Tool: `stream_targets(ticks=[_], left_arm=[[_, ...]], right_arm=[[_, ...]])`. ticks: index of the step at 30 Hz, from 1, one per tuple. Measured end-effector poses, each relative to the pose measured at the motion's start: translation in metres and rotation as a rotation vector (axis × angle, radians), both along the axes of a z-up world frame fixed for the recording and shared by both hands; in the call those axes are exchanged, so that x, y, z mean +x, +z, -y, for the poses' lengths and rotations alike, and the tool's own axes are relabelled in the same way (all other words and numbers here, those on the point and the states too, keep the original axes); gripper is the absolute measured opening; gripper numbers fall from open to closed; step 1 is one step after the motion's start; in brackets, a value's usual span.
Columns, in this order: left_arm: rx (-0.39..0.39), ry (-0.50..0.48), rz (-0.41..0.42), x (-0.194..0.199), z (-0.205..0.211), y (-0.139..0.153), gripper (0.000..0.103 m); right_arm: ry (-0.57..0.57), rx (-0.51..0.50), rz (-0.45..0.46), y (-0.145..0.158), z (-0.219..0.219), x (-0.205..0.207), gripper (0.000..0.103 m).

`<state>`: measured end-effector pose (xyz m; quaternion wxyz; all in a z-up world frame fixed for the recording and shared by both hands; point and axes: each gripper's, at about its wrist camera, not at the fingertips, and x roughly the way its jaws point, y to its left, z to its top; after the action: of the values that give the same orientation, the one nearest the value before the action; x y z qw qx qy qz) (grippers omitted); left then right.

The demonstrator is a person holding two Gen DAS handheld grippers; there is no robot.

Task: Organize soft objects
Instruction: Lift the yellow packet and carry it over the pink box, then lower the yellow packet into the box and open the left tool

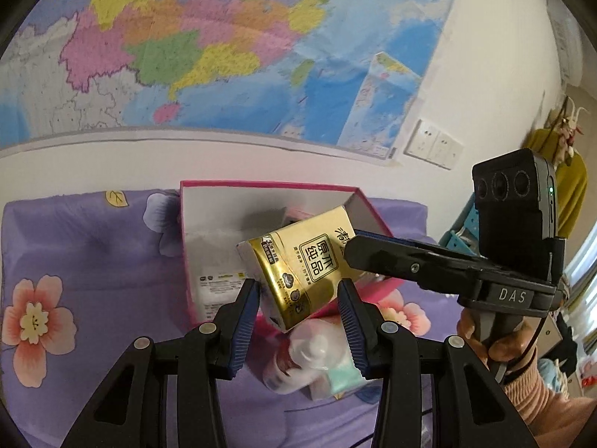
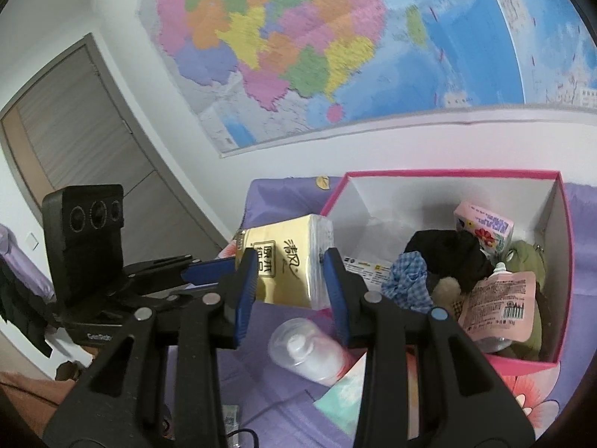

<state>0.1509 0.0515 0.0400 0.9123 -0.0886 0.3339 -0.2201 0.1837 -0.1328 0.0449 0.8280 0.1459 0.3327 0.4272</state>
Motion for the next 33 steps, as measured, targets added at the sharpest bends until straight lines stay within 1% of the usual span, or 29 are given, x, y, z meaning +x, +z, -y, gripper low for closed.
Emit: stream_targets(ticks=[11,21,25,29,33], left_arm=[[-0.004,0.03,-0.082,0.048,-0.005,-0.019,0.043],[0.03,0.085,-0.166,0.089,-0.006,-0.041,0.043],[0.018,0.101,-0.188,0.1,-0.009,-0.045,0.043],[0.021,0.113,-0.19,0.104,-0.007,-0.047,0.043],[0.034,0.124,-0.176,0.103,-0.006,-0.046,0.043]], right_arm=[[-0.032,-0.025,-0.099,-0.028,-0.012,0.046,0.039],[-0.062,-0.063,-0.152,-0.047,-0.026,0.078,0.04],[-0.074,-0.08,-0.16,-0.051,-0.029,0.085,0.041],[-0.093,-0.075,-0.178,-0.056,-0.027,0.091,0.044],[-0.103,-0.073,-0.181,-0.057,-0.022,0.089,0.047]])
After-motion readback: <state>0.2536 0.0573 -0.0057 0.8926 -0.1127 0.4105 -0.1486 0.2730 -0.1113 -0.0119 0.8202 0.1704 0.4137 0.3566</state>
